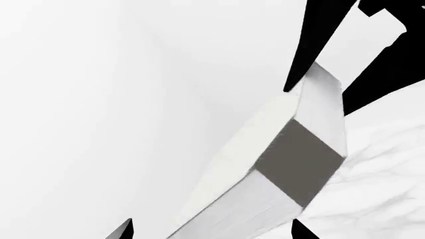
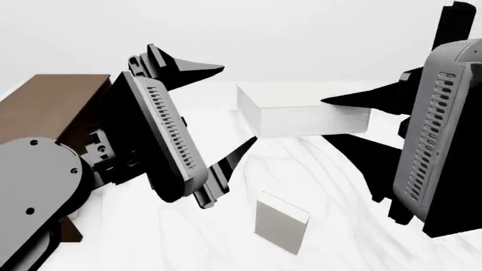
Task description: Pick up the book on the right and place it under the cabinet shelf.
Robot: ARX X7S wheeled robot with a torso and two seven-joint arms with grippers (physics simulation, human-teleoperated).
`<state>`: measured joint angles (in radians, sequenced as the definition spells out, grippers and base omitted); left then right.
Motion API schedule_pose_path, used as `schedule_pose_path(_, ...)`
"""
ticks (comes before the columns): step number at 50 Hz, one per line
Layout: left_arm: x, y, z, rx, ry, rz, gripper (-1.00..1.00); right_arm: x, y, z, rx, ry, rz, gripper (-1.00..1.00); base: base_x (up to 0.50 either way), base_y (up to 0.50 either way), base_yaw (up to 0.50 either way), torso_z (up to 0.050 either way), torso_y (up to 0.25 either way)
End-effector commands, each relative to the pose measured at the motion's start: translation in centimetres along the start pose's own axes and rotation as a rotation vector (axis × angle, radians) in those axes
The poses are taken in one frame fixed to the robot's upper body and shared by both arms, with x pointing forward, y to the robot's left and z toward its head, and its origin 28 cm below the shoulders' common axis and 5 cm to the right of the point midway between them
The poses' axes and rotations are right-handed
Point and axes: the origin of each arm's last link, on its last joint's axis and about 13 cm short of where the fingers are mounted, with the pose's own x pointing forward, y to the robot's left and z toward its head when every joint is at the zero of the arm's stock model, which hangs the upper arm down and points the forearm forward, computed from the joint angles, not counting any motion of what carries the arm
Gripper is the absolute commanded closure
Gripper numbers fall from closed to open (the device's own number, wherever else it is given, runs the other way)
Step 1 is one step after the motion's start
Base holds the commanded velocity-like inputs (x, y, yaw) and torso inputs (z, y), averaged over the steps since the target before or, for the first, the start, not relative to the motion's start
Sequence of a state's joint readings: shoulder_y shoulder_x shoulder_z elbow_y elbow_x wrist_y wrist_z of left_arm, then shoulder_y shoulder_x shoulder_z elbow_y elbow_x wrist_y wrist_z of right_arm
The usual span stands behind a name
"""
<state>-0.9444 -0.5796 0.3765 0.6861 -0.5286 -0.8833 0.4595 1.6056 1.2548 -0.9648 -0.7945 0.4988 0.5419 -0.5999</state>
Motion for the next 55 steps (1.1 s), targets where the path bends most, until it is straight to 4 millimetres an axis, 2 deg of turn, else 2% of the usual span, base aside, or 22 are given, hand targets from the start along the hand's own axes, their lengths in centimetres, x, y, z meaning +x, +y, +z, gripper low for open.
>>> schedule_pose_path(1, 0.0, -0.4, -0.2, 0.018, 0.008, -0.026, -1.0, -0.6, -1.2, 2.4, -0.154, -0.061, -0.075, 1.0, 0.0, 0.0, 0.0, 0.0, 0.0)
schedule_pose_path(11, 0.1, -1.2, -0.4, 0.035, 0.021, -0.066, -1.0, 0.3, -1.0, 2.8, -0.167, -0.086, -0.056, 1.0, 0.0, 0.0, 0.0, 0.0, 0.001)
schedule_pose_path(23, 0.0, -1.6, -0.5, 0.07, 0.024, -0.074, -1.0, 0.5, -0.9, 2.8, -0.171, -0.091, -0.045, 1.0, 0.0, 0.0, 0.0, 0.001, 0.001)
schedule_pose_path(24, 0.1, -1.5, -0.5, 0.065, 0.023, -0.064, 1.0, 0.5, -0.9, 2.8, -0.171, -0.091, -0.045, 1.0, 0.0, 0.0, 0.0, 0.0, 0.0)
schedule_pose_path(37, 0.0, -1.2, -0.7, 0.078, 0.011, -0.003, 1.0, 0.8, -0.4, 2.5, -0.147, -0.063, -0.037, 1.0, 0.0, 0.0, 0.0, 0.0, 0.002)
schedule_pose_path(38, 0.1, -1.2, -0.7, 0.078, 0.009, -0.002, 1.0, 0.8, -0.5, 2.5, -0.145, -0.052, -0.049, -1.0, 0.0, 0.0, 0.0, 0.0, 0.0)
schedule_pose_path(55, -0.7, -1.1, -1.1, 0.098, 0.019, 0.045, 1.0, -0.3, -0.8, 2.2, -0.136, -0.014, -0.075, -1.0, 0.0, 0.0, 0.0, 0.001, 0.001)
